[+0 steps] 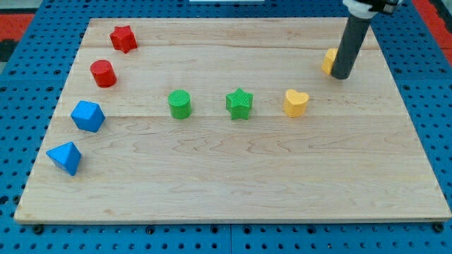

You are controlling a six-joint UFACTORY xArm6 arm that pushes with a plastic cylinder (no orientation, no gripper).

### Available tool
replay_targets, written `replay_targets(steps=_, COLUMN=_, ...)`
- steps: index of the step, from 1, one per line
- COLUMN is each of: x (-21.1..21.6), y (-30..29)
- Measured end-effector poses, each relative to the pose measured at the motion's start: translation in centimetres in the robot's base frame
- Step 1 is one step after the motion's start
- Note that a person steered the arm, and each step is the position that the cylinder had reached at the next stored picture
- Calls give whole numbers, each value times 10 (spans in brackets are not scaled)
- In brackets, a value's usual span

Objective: Move your arm to the yellow heart

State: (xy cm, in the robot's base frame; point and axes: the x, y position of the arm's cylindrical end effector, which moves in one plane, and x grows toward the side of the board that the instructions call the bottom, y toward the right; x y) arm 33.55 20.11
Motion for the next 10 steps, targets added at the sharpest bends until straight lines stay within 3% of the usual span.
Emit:
replay_targets(steps=1, x=-56, y=-29)
replay_targets(steps=5, x=-42, y=-43)
replay_targets(steps=7, x=49, y=-5)
replay_targets(steps=10, x=101, y=-36)
